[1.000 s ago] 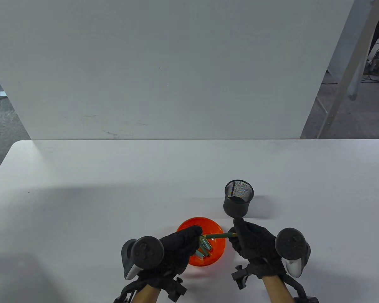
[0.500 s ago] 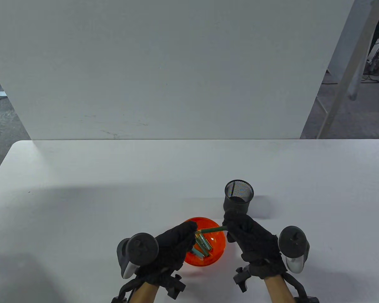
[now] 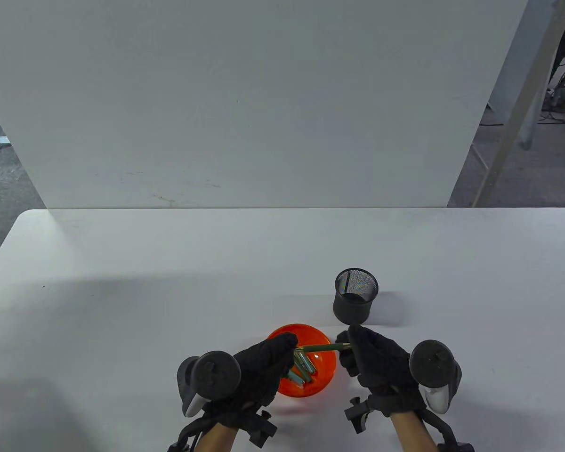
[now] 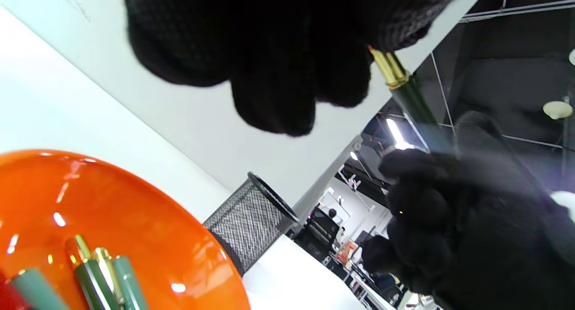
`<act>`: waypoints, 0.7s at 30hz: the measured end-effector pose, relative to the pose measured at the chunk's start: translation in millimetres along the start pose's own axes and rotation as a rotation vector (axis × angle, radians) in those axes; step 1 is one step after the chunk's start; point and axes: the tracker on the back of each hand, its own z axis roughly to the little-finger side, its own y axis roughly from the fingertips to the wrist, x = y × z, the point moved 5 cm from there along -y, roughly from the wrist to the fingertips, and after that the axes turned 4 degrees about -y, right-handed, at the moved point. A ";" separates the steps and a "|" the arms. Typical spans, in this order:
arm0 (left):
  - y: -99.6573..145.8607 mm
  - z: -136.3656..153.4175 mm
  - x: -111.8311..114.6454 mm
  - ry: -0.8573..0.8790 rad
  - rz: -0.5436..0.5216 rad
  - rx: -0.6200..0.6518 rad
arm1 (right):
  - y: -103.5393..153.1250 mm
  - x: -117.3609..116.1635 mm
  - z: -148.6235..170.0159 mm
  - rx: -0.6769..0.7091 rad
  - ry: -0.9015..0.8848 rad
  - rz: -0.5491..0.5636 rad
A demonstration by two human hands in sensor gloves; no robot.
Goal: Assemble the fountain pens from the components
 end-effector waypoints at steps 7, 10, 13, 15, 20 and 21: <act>0.5 6.0 -1.3 0.028 -0.001 -0.023 | -3.2 -6.4 -7.9 0.057 -0.027 -0.074; 0.1 0.5 0.6 0.019 0.004 -0.003 | -1.7 -1.3 -5.6 0.033 0.015 -0.021; 0.7 -5.7 5.6 -0.011 0.021 0.025 | 0.0 2.0 -6.1 0.035 0.068 0.046; 0.4 -7.7 8.1 -0.027 0.030 0.034 | 0.8 2.7 -5.0 0.020 0.114 0.061; 0.2 -8.4 9.8 -0.028 0.038 0.037 | 1.8 2.6 -3.6 0.012 0.148 0.089; -0.3 -6.9 9.3 -0.020 0.035 0.028 | 1.3 1.7 -3.4 0.016 0.121 0.070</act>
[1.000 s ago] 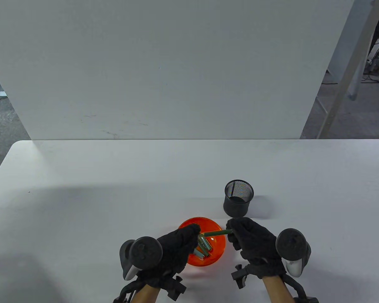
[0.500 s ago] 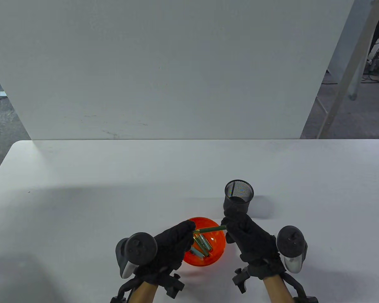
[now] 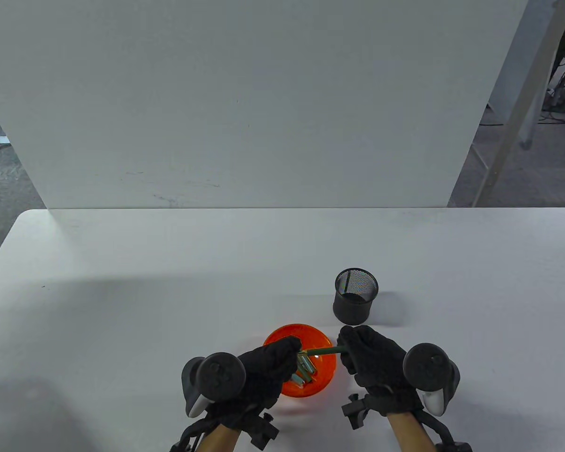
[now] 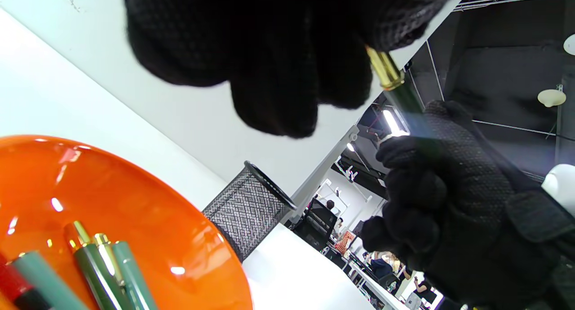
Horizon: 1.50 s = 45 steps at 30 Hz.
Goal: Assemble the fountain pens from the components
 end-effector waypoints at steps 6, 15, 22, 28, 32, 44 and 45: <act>-0.3 8.4 -0.1 0.096 0.001 -0.042 | -3.8 -18.4 -2.9 0.018 -0.163 -0.206; 6.7 -21.4 -6.7 -0.135 -0.109 0.088 | -2.0 -20.7 13.4 -0.181 -0.258 -0.207; 4.5 1.5 -13.3 -0.084 -0.126 -0.019 | -7.2 -4.3 12.1 -0.152 -0.198 -0.142; 0.7 14.9 -5.9 -0.091 -0.056 -0.080 | -7.1 16.8 35.1 -0.247 -0.391 -0.021; -2.7 15.5 4.4 -0.146 0.014 -0.078 | -7.0 24.0 38.0 -0.248 -0.427 0.006; -12.7 16.8 12.0 -0.262 0.190 -0.071 | -8.5 32.1 36.7 -0.244 -0.587 0.056; -15.3 15.0 13.9 -0.305 0.213 -0.071 | -8.7 33.2 36.7 -0.244 -0.603 0.056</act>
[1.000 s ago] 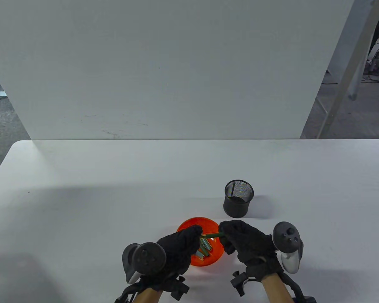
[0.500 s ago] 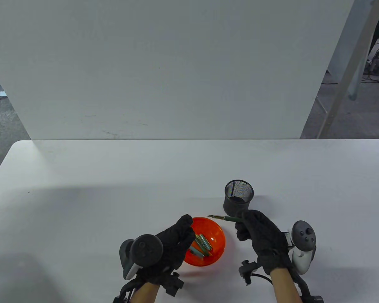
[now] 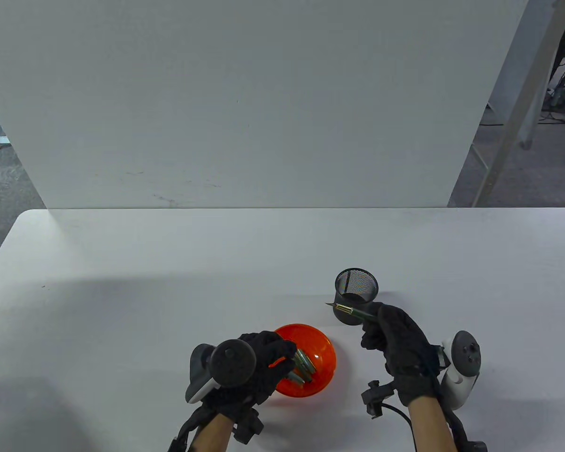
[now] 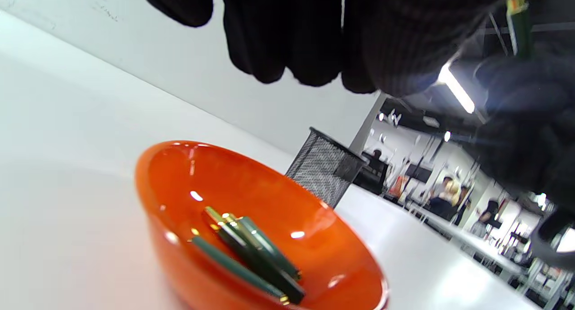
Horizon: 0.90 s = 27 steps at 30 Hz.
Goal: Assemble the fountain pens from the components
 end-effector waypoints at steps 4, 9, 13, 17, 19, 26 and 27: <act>-14.0 -6.8 7.1 -0.151 0.097 0.000 | -0.4 1.9 -1.4 0.001 -0.033 0.007; -37.4 -15.1 21.7 -0.278 0.196 0.029 | -0.1 2.4 -3.0 0.009 -0.043 0.007; -58.3 -21.0 34.4 -0.397 0.285 0.032 | -0.1 2.3 -4.6 0.015 -0.063 0.002; -69.7 -28.3 44.5 -0.494 0.327 0.042 | 0.0 2.0 -5.2 0.022 -0.061 -0.002; -72.9 -31.4 50.2 -0.533 0.346 0.049 | -0.3 2.0 -4.8 0.024 -0.065 -0.004; -77.8 -33.7 65.2 -0.613 0.386 0.049 | 0.1 1.4 -5.0 0.023 -0.068 -0.006; -77.9 -34.1 66.7 -0.621 0.386 0.051 | 0.2 1.4 -5.0 0.022 -0.068 -0.007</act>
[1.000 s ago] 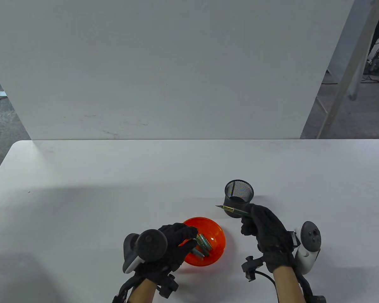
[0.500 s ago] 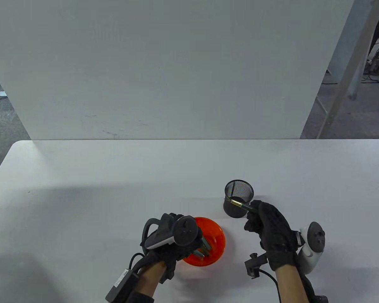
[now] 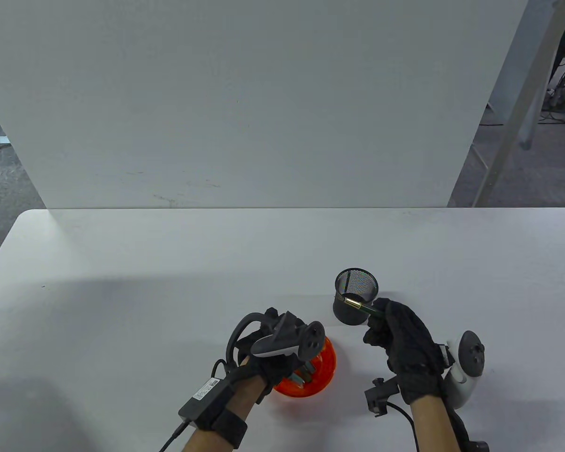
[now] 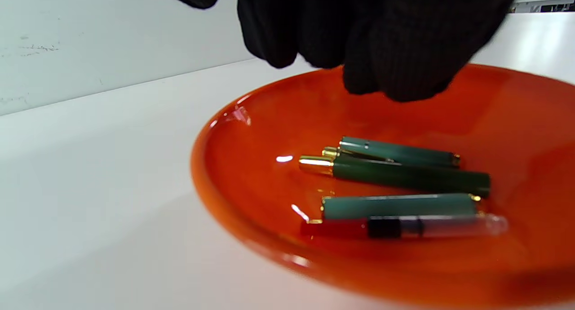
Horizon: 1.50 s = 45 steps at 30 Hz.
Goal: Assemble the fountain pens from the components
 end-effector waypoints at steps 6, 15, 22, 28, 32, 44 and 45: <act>-4.2 -14.3 6.2 -0.077 0.009 0.029 | -0.1 -1.6 0.4 -0.001 -0.002 -0.008; -6.9 -24.4 14.3 -0.130 0.020 0.056 | -0.6 -0.9 -0.7 0.003 -0.005 -0.005; -5.8 -27.6 16.0 -0.142 0.030 0.069 | -0.5 -1.5 -0.8 0.003 -0.009 -0.009; -7.8 -33.1 20.8 -0.158 0.050 0.079 | -0.3 -1.3 -1.2 0.001 -0.012 -0.006; -4.4 -32.5 17.9 -0.166 0.057 0.081 | -0.3 -1.8 -1.4 0.001 -0.014 -0.008; 1.6 -32.8 15.3 -0.142 0.071 0.081 | -0.1 -2.3 -1.6 0.001 -0.012 -0.010; 1.0 -33.1 15.7 -0.142 0.072 0.081 | -0.2 -2.3 -1.7 0.001 -0.011 -0.010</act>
